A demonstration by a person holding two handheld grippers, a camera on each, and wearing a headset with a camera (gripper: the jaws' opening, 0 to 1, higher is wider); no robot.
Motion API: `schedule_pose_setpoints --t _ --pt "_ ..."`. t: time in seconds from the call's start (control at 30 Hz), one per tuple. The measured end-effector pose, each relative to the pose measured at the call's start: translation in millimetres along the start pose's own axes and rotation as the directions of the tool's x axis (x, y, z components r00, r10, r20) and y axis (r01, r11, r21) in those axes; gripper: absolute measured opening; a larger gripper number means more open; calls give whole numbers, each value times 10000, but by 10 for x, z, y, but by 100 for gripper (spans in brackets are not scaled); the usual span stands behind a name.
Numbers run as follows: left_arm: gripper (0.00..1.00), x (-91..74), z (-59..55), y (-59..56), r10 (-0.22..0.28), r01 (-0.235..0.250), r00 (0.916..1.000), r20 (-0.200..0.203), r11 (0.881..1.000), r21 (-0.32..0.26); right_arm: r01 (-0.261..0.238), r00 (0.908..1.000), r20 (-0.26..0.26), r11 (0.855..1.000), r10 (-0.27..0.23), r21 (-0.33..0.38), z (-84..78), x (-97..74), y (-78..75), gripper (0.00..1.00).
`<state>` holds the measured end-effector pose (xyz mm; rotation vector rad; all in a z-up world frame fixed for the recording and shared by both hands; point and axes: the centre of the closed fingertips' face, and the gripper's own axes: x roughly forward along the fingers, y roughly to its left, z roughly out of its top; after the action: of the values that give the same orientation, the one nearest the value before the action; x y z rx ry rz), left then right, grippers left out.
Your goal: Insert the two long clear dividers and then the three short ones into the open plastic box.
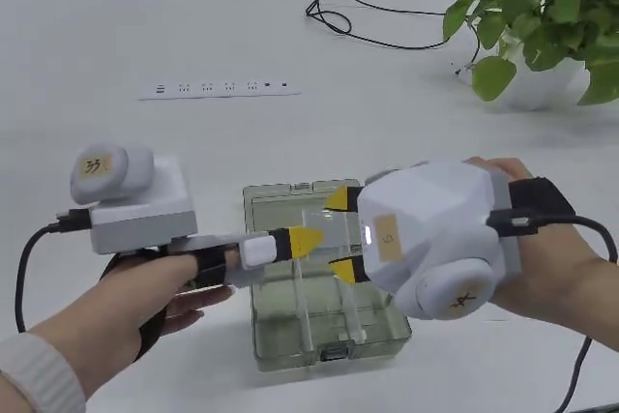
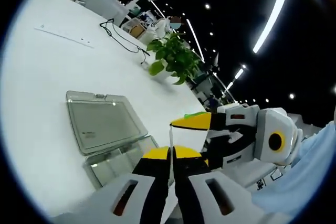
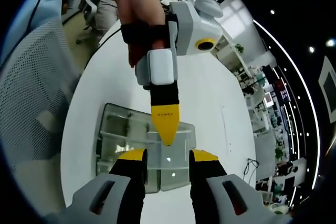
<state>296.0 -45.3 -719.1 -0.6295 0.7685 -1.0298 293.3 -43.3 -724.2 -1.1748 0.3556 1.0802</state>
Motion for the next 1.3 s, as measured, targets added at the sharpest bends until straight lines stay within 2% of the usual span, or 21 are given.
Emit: schedule_pose_setpoints --t 0.07,0.27,0.37,0.43,0.47,0.57,0.7,0.73,0.83,0.87,0.93,0.97,1.0,1.03,1.07,1.1,1.13,1.17,1.2,1.23,1.3 --pt "0 -15 -12 -9 -126 125 9999 -21 9997 -219 -18 10000 79 10000 17 31 15 -11 10 32" --pt "0 -30 -62 -11 -182 180 9997 -183 9998 -111 -410 9989 223 9991 412 -70 33 -6 67 33" --pt "0 -50 -46 -7 -214 214 9997 -93 9998 -4 -653 9949 827 9942 583 853 106 -13 57 50" --pt "0 -76 -31 18 -94 98 9999 -100 9991 418 -697 9937 960 9896 578 1256 110 -57 -25 54" --pt "0 -84 -34 19 -125 133 9998 -150 9983 561 -919 9905 1155 9840 746 1528 126 -76 -34 54" --pt "0 -132 -24 -9 -353 387 9991 -242 9865 1590 -2014 9748 1514 9385 1639 2806 111 -158 -82 53" --pt "0 -176 -16 -26 -433 511 9984 -359 9655 2553 -2829 9559 1793 8925 2325 3512 83 -229 -220 51" --pt "0 -190 -17 -35 -456 548 9982 -386 9564 2868 -3101 9478 1913 8763 2549 3686 87 -249 -256 50" --pt "0 -214 -57 -64 -607 795 9961 -642 9323 3528 -3720 9256 2186 8494 3090 3745 110 -271 -323 48" --pt "0 -223 -78 -71 -613 834 9956 -707 9238 3736 -3726 9252 2195 8509 3096 3703 104 -262 -381 47" --pt "0 -226 -126 -75 -564 897 9940 -933 9099 4051 -4116 9094 2190 8404 3535 3527 122 -285 -365 45" --pt "0 -229 -153 -86 -567 975 9930 -1036 8885 4484 -4349 8985 2284 8312 3749 3465 158 -294 -357 43" --pt "0 -230 -173 -101 -588 1016 9925 -1071 8840 4564 -4676 8823 2368 8147 4067 3430 186 -310 -322 39" --pt "0 -231 -189 -128 -673 1080 9924 -1035 8796 4633 -5121 8581 2441 7879 4517 3421 224 -333 -265 35" --pt "0 -233 -197 -144 -740 1138 9920 -1018 8732 4738 -5250 8504 2452 7801 4654 3403 244 -330 -250 32" --pt "0 -233 -218 -165 -806 1218 9913 -1045 8638 4889 -5564 8308 2381 7604 5031 3350 267 -336 -188 29" --pt "0 -233 -225 -175 -842 1266 9907 -1068 8581 4977 -5607 8280 2344 7572 5095 3349 271 -331 -178 29" --pt "0 -236 -235 -180 -894 1346 9899 -1100 8364 5314 -5656 8247 2317 7525 5159 3375 290 -297 -164 29" --pt "0 -234 -231 -188 -930 1345 9903 -1028 8238 5507 -5858 8101 2265 7316 5407 3488 295 -293 -117 26" --pt "0 -238 -254 -206 -984 1386 9900 -1015 8163 5608 -6102 7907 2208 7061 5710 3591 303 -284 -56 23" --pt "0 -247 -263 -197 -993 1377 9901 -987 8187 5575 -6404 7639 2024 6805 6128 3561 295 -265 41 19"
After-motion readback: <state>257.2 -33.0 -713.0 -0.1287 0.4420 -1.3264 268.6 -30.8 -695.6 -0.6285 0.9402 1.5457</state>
